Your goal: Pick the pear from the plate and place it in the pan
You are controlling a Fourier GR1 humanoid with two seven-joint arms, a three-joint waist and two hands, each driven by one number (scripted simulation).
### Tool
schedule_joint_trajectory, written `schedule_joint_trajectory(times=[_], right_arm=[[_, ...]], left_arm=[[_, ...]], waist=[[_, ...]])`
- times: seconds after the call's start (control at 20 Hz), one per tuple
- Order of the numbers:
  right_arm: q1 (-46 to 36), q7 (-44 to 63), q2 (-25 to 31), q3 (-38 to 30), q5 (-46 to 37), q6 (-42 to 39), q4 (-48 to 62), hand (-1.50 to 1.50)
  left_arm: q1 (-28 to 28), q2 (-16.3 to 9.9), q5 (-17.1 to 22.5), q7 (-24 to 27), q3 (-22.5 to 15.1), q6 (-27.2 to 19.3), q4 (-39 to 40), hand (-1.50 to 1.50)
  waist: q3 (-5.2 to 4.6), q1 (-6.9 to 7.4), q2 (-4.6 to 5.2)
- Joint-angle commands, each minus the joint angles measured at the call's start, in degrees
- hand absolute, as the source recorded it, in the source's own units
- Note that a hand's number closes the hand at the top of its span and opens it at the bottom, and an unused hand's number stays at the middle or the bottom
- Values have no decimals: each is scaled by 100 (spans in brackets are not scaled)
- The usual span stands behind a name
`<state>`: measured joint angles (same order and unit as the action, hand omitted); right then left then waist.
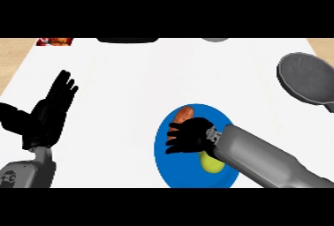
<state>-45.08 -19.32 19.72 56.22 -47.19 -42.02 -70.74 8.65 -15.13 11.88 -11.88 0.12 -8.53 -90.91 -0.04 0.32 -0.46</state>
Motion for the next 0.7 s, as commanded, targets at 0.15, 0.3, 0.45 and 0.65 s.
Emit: schedule_joint_trajectory(times=[0.15,0.3,0.45,0.65], right_arm=[[147,-482,-249,179,-285,-124,675,-150],[165,-846,-343,208,-254,118,478,150],[424,-842,-410,369,-374,368,636,150],[381,-914,-466,195,-361,328,683,150]], left_arm=[[-64,111,-16,234,48,152,227,0],[139,135,-120,-16,19,-19,87,0],[-70,186,-113,29,-20,10,-84,0],[101,135,-132,3,46,83,110,0]], waist=[[3,21,62],[4,10,58],[5,44,59],[3,8,59]])
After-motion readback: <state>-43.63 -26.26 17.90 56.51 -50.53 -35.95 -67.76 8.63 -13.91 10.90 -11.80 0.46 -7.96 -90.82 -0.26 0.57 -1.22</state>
